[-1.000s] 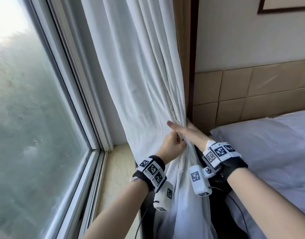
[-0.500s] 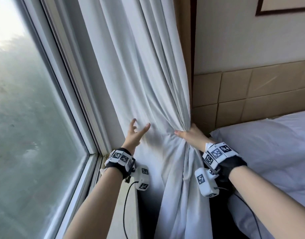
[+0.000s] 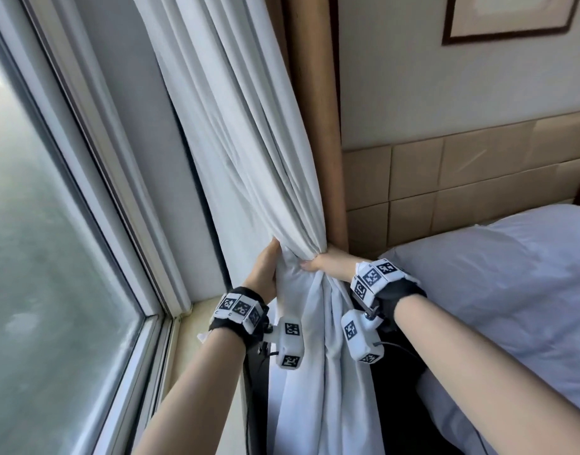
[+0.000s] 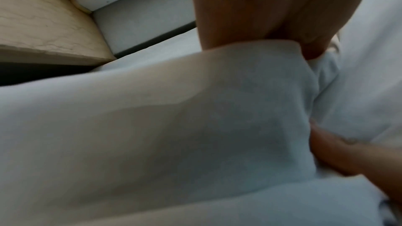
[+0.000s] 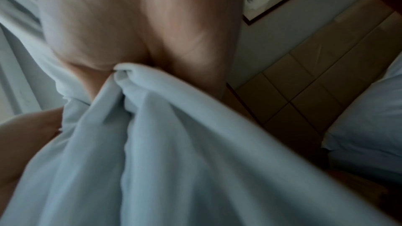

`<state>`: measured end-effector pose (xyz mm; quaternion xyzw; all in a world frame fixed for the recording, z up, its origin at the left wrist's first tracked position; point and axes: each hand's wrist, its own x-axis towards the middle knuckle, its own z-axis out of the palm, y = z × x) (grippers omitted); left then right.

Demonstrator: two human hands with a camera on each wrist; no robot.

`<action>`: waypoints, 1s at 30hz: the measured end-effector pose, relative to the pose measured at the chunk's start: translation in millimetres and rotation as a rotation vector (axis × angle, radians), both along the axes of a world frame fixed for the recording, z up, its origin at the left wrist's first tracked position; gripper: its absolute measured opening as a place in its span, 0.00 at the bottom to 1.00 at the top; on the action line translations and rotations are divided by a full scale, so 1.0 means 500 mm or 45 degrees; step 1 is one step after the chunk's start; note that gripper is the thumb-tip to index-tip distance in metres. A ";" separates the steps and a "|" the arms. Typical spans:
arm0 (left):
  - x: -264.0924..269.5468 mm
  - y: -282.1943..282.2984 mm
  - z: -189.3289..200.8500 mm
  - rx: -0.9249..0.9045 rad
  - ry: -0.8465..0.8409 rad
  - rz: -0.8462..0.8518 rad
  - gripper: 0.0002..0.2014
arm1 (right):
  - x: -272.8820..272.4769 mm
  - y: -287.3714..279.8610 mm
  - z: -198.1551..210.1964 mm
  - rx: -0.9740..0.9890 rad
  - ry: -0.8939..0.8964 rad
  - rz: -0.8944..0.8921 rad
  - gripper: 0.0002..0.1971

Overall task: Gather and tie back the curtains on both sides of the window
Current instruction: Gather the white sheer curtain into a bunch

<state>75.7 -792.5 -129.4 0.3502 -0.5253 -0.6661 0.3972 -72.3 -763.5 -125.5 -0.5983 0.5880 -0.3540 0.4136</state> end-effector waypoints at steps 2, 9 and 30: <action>0.009 0.000 -0.001 -0.027 0.027 0.010 0.20 | 0.000 0.002 -0.007 -0.015 -0.023 -0.012 0.29; 0.003 -0.002 0.007 -0.357 -0.097 0.585 0.08 | -0.019 0.022 -0.021 -0.103 -0.129 -0.074 0.23; -0.052 0.154 0.042 -0.447 -0.243 -0.218 0.18 | -0.049 0.070 0.022 -0.198 0.126 -0.042 0.13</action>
